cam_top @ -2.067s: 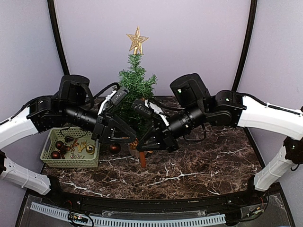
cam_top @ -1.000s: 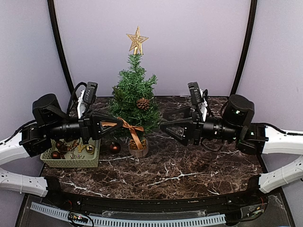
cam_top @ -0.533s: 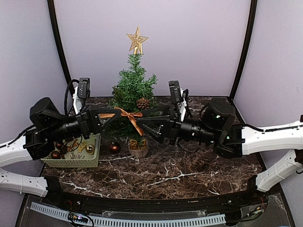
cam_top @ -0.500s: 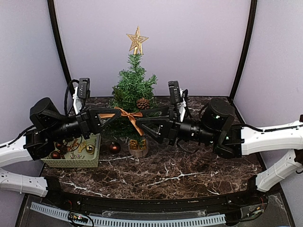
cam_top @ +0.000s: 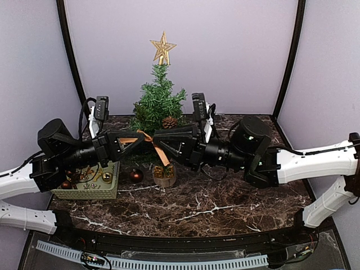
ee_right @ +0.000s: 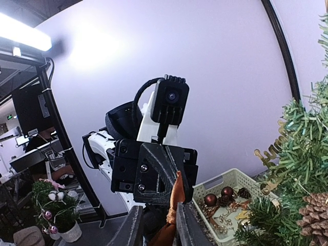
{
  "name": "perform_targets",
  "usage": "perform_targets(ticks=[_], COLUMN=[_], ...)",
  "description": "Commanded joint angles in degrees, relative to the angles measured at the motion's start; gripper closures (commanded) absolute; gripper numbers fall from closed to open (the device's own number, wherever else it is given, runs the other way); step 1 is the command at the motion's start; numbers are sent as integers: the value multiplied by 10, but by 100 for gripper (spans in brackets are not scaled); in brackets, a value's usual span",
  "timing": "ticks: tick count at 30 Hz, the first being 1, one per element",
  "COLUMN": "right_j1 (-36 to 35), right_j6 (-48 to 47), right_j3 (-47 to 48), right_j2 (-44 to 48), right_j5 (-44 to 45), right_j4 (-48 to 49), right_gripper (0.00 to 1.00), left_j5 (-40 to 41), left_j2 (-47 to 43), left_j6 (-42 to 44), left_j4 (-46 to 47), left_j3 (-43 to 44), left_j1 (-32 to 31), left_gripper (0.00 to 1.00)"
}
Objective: Decorate the small christmas tree
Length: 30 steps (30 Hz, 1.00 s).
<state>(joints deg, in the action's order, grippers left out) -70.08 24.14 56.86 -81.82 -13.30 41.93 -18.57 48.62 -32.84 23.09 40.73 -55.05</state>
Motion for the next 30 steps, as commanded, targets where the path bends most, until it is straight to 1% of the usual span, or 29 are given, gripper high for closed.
perform_targets(ticks=[1, 4, 8, 12, 13, 18, 23, 26, 30], right_j1=[-8, -10, -10, -10, -10, -10, -10, -10, -9], right_j6=[-7, -6, -5, -9, -10, -10, -14, -13, -14], right_j3=[24, 26, 25, 22, 22, 23, 30, 33, 24], right_j2=[-8, -15, -20, -20, -19, -19, -26, -29, -19], right_j5=[-4, -2, 19, 34, 34, 29, 29, 24, 33], right_j4=[33, 31, 25, 20, 19, 25, 21, 21, 26], right_gripper=[81, 80, 71, 68, 70, 84, 91, 100, 100], left_j5=[4, 5, 5, 3, 4, 1, 1, 2, 5], left_j2=[-15, -18, -23, -24, -24, -22, -19, -18, -19], left_j6=[-4, -6, -7, -10, -11, -12, -12, -12, -12], left_j4=[29, 34, 38, 40, 40, 41, 45, 44, 35], left_j3=[-9, -12, -14, -16, -16, -17, -17, -17, -16], left_j1=[-3, -3, -3, -2, -2, -3, -2, -3, -3], left_gripper=[100, 100, 100, 100, 100, 100, 100, 100, 100])
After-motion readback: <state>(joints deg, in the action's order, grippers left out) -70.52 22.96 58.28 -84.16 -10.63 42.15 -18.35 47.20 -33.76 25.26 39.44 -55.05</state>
